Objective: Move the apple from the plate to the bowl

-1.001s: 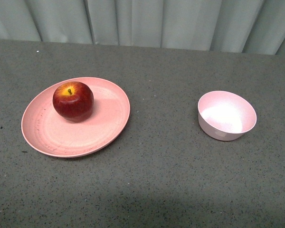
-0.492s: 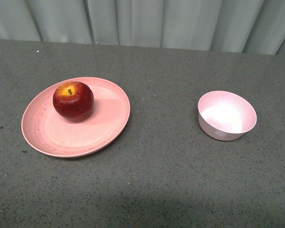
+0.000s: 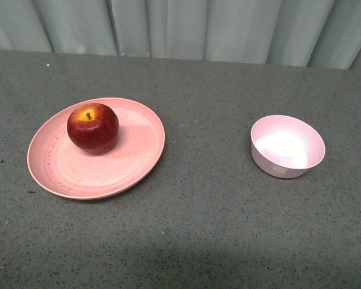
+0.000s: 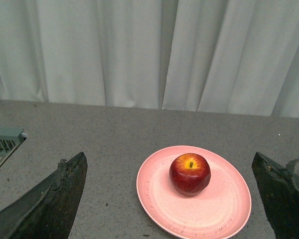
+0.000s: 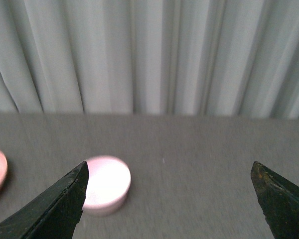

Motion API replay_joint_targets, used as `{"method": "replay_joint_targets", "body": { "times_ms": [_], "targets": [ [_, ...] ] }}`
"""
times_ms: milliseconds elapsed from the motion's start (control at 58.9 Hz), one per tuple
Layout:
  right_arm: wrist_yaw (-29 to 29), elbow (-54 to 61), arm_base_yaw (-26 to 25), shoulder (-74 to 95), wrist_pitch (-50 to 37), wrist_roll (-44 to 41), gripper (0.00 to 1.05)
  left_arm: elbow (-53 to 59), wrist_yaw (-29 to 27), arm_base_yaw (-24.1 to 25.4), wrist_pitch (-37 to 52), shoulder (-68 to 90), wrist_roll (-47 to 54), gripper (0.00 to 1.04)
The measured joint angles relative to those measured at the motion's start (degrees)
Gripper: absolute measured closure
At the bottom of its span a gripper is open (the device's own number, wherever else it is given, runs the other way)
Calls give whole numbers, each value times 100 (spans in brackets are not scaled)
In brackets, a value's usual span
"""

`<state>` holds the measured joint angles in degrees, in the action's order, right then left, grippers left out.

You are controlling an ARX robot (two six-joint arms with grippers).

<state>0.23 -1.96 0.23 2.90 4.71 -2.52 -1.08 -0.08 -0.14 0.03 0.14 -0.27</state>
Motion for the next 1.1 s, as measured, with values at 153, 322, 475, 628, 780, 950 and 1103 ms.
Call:
{"method": "replay_joint_targets", "body": {
  "times_ms": [153, 322, 475, 628, 780, 950, 1103],
  "targets": [
    [-332, -203, 155, 1521, -605, -492, 9, 0, 0, 0, 0, 0, 0, 7],
    [-614, -1156, 750, 4540, -1445, -745, 9, 0, 0, 0, 0, 0, 0, 7],
    [-704, -1967, 1180, 6310, -1578, -1016, 9, 0, 0, 0, 0, 0, 0, 7],
    [-789, -3008, 1443, 7973, -1279, -1432, 9, 0, 0, 0, 0, 0, 0, 7],
    [-776, -3792, 1499, 9221, -1084, -1762, 9, 0, 0, 0, 0, 0, 0, 7],
    [-892, -4575, 1561, 10365, -907, -1912, 9, 0, 0, 0, 0, 0, 0, 7],
    [-820, -5152, 1668, 11079, -752, -1912, 9, 0, 0, 0, 0, 0, 0, 7]
  ]
}}
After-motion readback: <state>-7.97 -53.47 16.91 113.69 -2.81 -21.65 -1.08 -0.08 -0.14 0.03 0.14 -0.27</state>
